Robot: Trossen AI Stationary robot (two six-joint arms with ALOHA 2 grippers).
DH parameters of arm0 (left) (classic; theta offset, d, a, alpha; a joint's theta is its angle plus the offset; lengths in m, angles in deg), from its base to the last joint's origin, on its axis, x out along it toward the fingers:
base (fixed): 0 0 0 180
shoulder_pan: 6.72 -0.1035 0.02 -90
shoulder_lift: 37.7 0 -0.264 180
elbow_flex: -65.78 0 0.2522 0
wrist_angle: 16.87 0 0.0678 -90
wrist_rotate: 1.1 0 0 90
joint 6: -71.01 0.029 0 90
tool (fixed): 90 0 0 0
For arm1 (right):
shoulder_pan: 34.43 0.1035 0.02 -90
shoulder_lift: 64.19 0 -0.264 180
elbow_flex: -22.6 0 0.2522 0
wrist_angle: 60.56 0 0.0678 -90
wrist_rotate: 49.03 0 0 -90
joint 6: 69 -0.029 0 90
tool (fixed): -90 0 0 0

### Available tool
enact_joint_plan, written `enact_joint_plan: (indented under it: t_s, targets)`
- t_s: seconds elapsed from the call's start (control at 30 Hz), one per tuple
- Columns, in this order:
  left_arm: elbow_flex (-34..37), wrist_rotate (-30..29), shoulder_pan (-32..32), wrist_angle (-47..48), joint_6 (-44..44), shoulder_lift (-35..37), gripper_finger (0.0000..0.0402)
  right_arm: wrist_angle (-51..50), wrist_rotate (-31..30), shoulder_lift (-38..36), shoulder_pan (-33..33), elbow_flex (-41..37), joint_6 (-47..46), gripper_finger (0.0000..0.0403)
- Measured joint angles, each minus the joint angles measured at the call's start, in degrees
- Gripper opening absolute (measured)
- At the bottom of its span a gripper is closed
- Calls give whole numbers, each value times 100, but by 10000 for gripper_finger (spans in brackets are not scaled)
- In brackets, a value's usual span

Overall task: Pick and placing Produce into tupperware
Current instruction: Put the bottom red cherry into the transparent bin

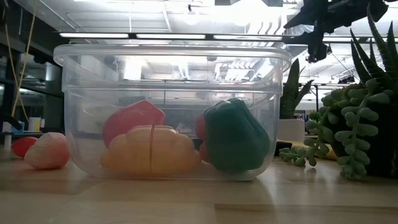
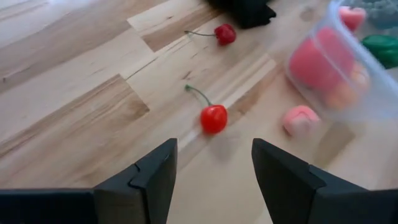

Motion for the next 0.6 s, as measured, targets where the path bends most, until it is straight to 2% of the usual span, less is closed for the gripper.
enact_joint_plan:
  t_s: [0.17,0.33,0.6]
  targets:
    - [0,-261,-5,-60,-461,-603,198,4,-15,0,2,0,-81,171]
    - [2,-264,-5,-422,-800,-1188,198,0,-20,0,0,0,-103,171]
    - [2,-235,-5,-1304,-92,-1594,198,-109,-22,0,0,0,-94,171]
